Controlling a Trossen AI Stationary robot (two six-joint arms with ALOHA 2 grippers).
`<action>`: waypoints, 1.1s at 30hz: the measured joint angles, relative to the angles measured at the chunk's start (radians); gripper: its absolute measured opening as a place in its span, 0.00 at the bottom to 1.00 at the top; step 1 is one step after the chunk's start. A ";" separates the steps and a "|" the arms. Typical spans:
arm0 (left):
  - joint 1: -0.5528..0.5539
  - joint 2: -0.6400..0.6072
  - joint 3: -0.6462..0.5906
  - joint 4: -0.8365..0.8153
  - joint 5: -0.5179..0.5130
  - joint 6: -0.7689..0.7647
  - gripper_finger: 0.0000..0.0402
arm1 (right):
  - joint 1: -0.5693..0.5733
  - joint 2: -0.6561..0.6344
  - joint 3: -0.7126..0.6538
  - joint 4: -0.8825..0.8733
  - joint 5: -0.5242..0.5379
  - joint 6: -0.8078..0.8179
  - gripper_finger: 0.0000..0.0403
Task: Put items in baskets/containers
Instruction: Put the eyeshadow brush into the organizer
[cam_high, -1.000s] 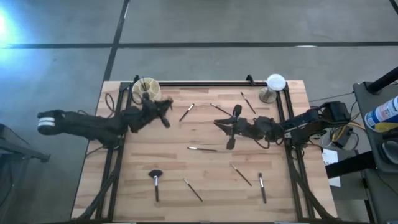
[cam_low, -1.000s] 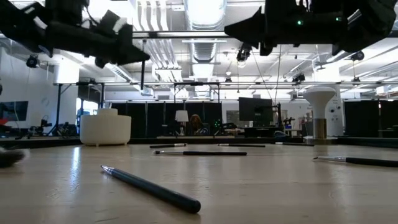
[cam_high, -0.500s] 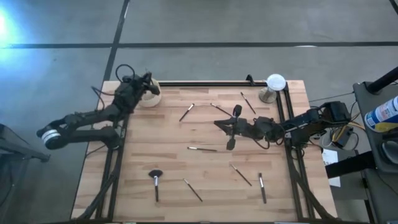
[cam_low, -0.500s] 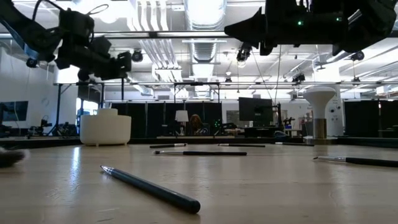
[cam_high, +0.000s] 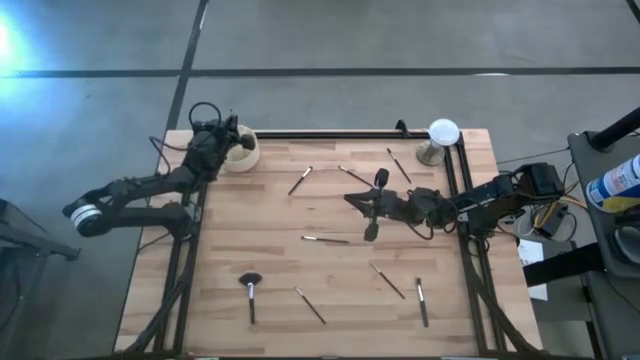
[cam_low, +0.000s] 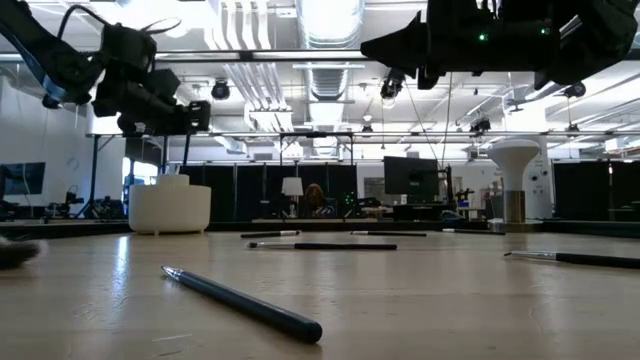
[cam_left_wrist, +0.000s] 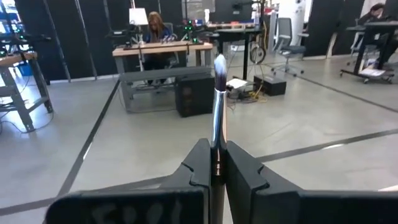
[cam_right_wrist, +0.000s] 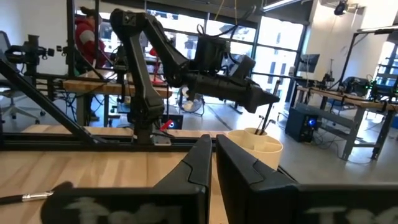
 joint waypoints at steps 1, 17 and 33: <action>0.000 0.006 -0.004 -0.001 -0.007 0.000 0.05 | 0.000 0.000 0.000 0.000 0.000 0.000 0.04; 0.010 0.101 -0.140 0.155 -0.054 -0.014 0.05 | 0.000 0.000 0.000 0.000 -0.002 0.000 0.04; 0.011 0.202 -0.104 0.155 -0.062 -0.070 0.13 | 0.000 0.000 0.000 -0.001 -0.002 -0.003 0.04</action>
